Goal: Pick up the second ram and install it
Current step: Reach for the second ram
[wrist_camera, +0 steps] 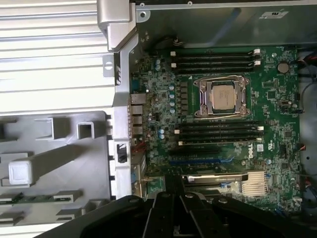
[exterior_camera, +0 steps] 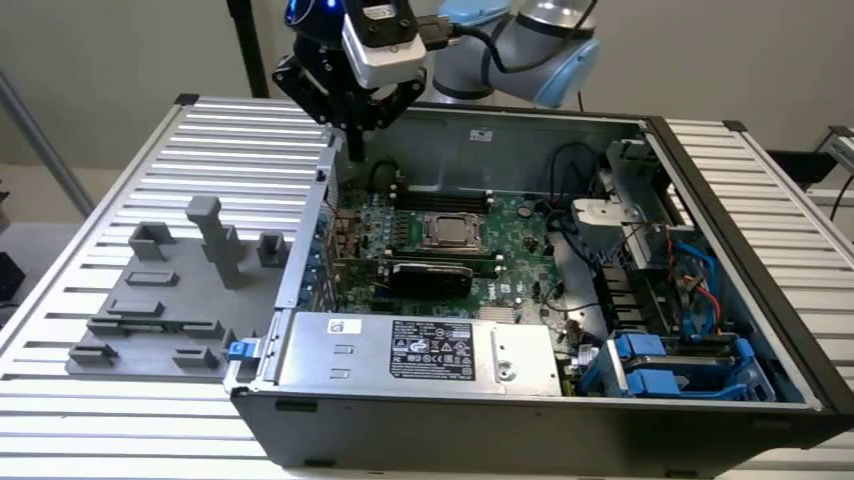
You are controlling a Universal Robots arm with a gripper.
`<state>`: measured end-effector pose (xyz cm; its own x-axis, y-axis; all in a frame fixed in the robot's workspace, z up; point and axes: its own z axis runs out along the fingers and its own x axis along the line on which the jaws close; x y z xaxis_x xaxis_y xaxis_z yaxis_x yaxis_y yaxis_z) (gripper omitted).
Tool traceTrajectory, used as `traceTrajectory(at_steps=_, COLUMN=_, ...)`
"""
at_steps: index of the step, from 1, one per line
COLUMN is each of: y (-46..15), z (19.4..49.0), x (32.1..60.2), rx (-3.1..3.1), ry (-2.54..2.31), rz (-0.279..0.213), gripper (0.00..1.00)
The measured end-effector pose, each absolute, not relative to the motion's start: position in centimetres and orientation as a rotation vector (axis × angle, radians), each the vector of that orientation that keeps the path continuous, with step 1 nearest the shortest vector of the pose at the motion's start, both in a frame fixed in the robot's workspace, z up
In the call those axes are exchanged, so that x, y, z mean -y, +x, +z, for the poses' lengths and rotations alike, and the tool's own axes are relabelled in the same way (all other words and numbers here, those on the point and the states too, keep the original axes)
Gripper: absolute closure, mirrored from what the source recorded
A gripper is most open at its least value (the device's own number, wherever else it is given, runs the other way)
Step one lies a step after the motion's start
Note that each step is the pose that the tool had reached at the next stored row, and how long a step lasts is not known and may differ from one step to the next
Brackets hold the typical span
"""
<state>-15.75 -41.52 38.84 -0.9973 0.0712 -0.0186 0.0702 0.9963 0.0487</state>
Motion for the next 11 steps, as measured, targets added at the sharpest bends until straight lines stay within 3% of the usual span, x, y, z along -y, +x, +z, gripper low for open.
traceTrajectory(at_steps=11, y=-20.7, z=38.2, x=42.4, rx=-3.119, ry=0.11, rz=0.073, gripper=0.89)
